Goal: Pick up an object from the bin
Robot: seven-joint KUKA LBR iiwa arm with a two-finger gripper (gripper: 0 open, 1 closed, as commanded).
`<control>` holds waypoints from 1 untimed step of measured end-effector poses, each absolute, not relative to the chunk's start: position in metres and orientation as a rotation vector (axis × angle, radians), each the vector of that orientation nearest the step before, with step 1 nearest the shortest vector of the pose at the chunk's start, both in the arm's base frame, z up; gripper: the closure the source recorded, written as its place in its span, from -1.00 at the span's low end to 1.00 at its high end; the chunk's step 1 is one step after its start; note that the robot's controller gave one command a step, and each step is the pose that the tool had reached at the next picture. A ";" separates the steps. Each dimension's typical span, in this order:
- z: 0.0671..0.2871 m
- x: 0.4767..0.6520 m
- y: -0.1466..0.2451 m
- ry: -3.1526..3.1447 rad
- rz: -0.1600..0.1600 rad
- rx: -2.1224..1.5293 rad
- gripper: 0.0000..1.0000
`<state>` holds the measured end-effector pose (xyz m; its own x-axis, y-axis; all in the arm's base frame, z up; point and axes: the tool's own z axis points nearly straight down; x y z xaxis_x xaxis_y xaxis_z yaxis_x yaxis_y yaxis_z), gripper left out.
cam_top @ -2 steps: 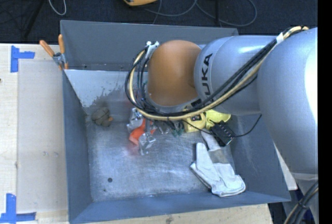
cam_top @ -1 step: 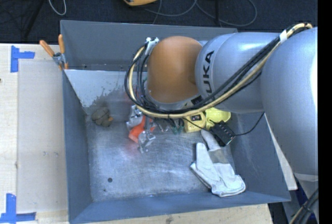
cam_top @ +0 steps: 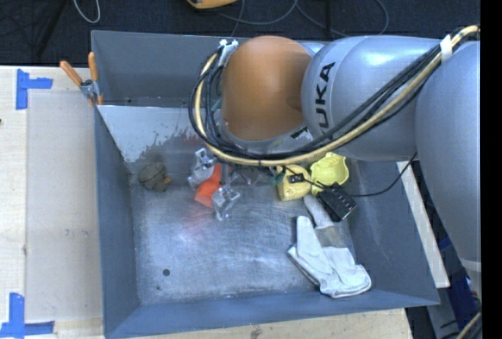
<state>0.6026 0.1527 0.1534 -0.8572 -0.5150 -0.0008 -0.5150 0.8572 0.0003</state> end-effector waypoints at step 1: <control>0.118 0.589 0.149 3.018 0.001 -0.838 1.00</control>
Offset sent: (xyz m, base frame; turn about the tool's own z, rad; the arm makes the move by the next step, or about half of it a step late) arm 0.0083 0.0331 0.1009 -0.0292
